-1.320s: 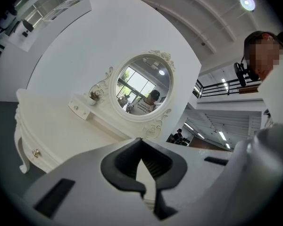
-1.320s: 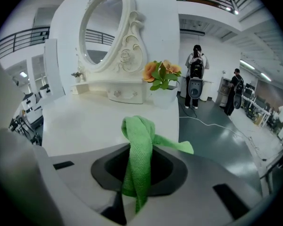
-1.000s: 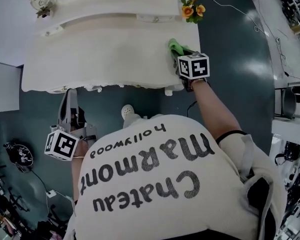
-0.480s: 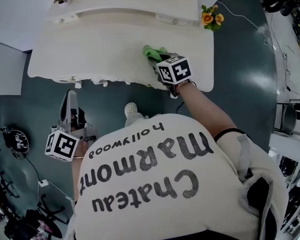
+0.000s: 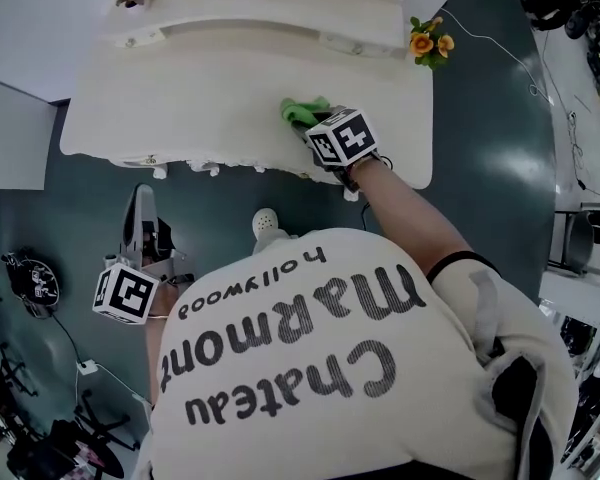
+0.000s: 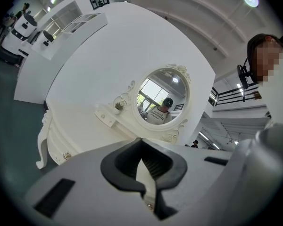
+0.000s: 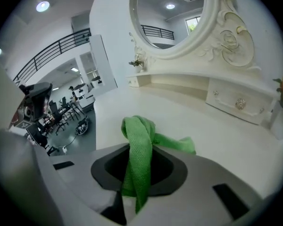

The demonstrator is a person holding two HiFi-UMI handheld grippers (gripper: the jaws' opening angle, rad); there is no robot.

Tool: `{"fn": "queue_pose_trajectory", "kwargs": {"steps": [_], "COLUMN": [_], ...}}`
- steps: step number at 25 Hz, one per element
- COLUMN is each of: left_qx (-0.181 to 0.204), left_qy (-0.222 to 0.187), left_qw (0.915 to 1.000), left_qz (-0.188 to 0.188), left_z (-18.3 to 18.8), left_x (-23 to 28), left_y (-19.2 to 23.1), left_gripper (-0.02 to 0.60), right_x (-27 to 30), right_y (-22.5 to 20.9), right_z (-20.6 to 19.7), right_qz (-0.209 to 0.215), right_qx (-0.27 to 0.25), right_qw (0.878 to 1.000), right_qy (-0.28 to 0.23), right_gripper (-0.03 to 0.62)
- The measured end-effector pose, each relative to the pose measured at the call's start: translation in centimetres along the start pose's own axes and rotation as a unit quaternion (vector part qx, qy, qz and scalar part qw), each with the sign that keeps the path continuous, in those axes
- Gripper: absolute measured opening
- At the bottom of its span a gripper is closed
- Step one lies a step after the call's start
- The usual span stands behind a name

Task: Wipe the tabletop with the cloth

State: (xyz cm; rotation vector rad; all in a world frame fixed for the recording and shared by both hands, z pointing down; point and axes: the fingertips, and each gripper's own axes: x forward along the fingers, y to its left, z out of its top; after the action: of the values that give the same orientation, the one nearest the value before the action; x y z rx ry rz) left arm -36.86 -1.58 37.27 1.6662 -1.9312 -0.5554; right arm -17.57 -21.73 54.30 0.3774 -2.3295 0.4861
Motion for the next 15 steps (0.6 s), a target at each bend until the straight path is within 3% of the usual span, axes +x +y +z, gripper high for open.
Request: {"fn": "queue_pose_trajectory", "kwargs": {"steps": [15], "left_qx": [0.004], "left_qy": [0.016], "left_qw": [0.9994], "left_qz": [-0.03], "left_z": [-0.4], "left_x": [1.3], "left_y": [-2.0], "left_gripper": [0.006], "right_x": [-0.9], "right_y": [-0.2], "right_z": [-0.8], "right_qz": [-0.029], "right_qx": [-0.018], "right_qw": [0.999], "right_qy": [-0.009], "right_gripper": [0.089]}}
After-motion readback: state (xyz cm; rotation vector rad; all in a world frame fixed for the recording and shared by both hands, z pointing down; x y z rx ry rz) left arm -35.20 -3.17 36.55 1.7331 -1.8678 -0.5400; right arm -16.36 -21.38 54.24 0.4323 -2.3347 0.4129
